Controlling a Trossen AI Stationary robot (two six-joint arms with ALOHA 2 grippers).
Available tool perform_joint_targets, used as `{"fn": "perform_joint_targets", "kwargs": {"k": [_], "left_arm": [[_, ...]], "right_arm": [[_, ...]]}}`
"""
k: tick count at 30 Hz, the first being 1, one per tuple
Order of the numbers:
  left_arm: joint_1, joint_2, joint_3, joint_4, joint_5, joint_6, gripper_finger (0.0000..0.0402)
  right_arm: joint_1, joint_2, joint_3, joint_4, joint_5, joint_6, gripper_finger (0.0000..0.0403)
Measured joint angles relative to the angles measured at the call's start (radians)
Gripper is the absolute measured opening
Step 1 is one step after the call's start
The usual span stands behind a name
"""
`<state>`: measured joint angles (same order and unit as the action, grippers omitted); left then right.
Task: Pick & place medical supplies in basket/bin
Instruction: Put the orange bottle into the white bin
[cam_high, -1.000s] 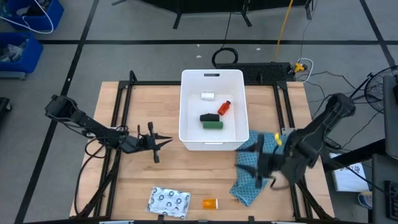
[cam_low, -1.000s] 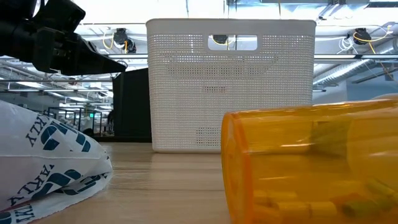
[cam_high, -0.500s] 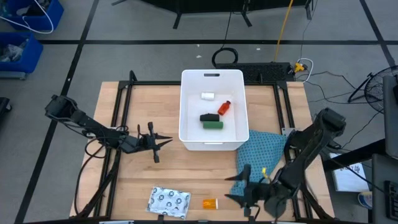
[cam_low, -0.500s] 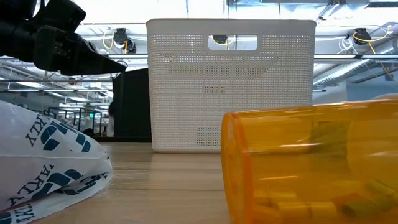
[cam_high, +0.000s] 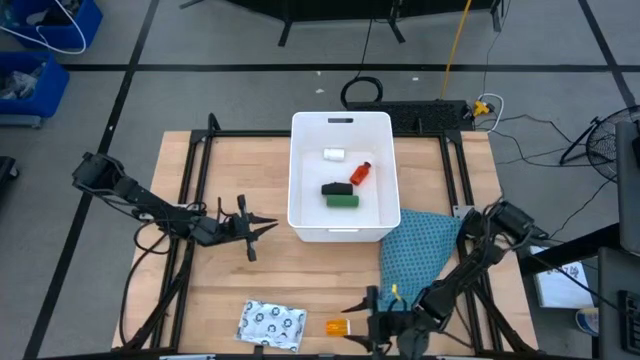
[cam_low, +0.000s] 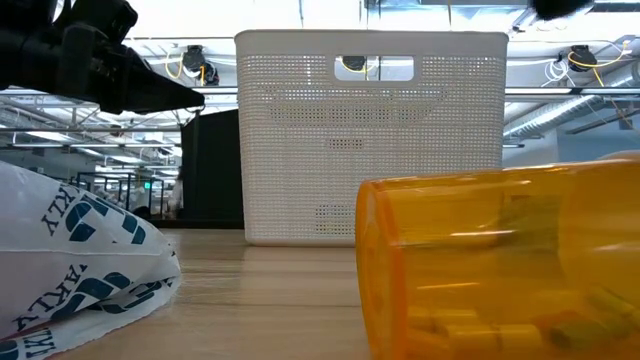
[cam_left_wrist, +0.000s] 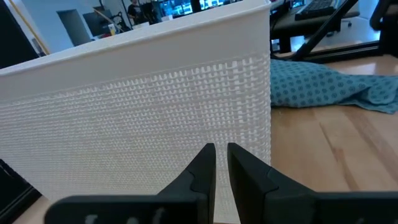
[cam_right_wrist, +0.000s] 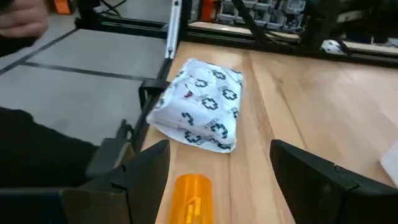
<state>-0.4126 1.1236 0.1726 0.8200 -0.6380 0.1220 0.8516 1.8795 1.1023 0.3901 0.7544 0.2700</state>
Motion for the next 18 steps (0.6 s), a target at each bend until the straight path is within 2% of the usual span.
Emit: {"fn": "perform_joint_targets", "kwargs": {"k": [4,14,18], "left_arm": [[0.0,0.0,0.0,0.0,0.0,0.007,0.0047],[0.003,0.0,0.0,0.0,0.001,0.06,0.0047],[0.021,0.0,0.0,0.001,0.001,0.055,0.0047]], "right_arm": [[-0.009,0.048,0.0,0.028,-0.009,0.022,0.0267],[-0.042,0.138,0.0,0.078,-0.153,0.123,0.0267],[-0.046,0.187,0.0,0.067,-0.165,0.164,0.0267]]}}
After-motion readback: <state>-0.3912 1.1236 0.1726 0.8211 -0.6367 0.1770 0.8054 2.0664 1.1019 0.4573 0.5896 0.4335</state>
